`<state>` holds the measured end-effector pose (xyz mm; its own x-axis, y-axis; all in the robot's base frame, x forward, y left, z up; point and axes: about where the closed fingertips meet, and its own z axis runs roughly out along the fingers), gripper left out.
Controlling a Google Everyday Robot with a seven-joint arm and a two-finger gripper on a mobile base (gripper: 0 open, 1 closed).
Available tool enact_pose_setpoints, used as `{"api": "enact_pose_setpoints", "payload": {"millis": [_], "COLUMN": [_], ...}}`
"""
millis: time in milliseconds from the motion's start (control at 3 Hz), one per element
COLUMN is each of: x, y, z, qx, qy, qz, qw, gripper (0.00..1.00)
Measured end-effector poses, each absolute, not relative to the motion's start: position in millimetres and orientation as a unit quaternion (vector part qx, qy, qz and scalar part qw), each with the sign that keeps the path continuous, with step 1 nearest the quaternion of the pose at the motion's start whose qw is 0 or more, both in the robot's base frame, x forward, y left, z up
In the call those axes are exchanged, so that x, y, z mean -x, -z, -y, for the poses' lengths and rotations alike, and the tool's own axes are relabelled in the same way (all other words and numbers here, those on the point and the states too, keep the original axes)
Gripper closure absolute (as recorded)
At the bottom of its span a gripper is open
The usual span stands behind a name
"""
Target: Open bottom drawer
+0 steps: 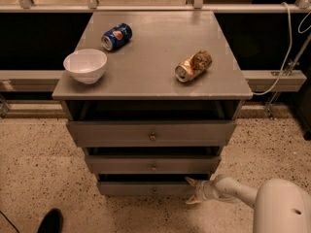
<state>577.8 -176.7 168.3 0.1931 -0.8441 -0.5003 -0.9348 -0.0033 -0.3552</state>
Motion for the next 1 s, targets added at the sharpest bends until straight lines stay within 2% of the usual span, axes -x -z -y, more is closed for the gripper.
{"api": "enact_pose_setpoints", "payload": {"millis": [333, 1000], "x": [-542, -452], "y": [-186, -203], "z": [168, 157], "qx": [0.699, 0.679], "qy": [-0.098, -0.156], "qz": [-0.632, -0.656], "qw": [0.319, 0.293], "gripper": [0.29, 0.36]}}
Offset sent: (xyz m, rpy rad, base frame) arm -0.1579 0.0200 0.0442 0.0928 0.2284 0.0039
